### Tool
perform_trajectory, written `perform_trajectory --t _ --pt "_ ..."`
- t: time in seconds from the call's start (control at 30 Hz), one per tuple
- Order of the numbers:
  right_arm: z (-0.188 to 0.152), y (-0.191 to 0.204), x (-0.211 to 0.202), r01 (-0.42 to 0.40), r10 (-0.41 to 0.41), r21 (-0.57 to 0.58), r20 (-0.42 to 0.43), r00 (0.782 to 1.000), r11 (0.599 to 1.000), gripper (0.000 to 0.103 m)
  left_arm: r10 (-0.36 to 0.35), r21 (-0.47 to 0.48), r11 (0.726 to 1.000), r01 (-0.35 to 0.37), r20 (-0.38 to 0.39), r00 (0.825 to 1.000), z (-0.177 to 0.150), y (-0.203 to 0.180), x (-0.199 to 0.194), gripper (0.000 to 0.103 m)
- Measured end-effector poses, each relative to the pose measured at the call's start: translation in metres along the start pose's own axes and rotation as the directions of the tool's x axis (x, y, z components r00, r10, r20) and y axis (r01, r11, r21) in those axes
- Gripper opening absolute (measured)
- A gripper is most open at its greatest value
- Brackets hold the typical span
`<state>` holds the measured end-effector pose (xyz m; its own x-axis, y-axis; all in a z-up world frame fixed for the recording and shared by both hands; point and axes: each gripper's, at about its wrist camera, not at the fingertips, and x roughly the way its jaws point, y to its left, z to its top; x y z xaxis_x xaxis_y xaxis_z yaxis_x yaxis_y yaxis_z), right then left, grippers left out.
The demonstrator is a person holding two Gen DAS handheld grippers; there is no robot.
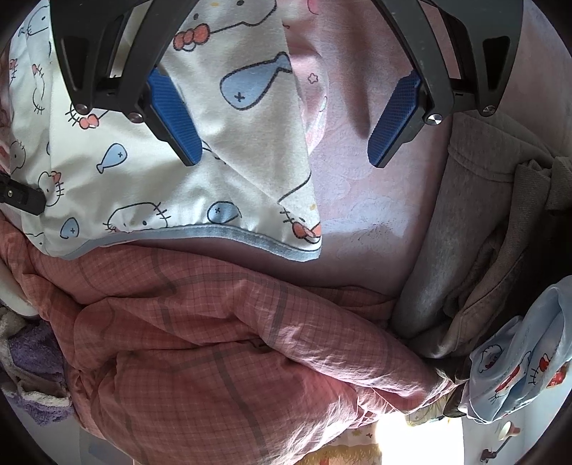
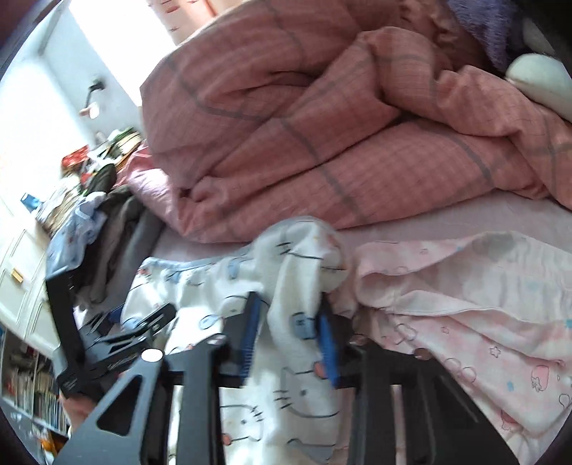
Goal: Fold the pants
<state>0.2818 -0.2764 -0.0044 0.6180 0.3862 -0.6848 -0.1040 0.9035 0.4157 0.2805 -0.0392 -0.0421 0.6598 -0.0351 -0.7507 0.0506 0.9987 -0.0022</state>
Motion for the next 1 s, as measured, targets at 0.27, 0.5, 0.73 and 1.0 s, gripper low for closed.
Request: perform_trajectory --t 0.27,0.5,0.73,1.0 --pt "0.001 -0.006 -0.029 0.081 -0.077 -0.010 0.179 0.981 0.997 0.006 -0.031 -0.008 0.999 0.032 0.060 0.998 0.000 0.002 -0.011 0.093" --pt "0.004 -0.037 0.000 0.185 -0.185 0.063 0.006 0.983 0.981 0.006 -0.003 -0.018 1.000 0.003 -0.041 0.999 0.003 0.005 0.012 0.091" --pt "0.009 -0.022 -0.027 0.193 -0.193 0.015 0.162 0.968 0.981 0.006 -0.001 -0.022 1.000 0.001 -0.031 1.000 0.002 0.005 0.009 0.091" --pt "0.015 -0.037 -0.002 0.256 -0.256 0.024 0.043 0.966 0.966 0.008 -0.001 -0.014 1.000 0.001 -0.020 1.000 0.003 0.003 0.007 0.091"
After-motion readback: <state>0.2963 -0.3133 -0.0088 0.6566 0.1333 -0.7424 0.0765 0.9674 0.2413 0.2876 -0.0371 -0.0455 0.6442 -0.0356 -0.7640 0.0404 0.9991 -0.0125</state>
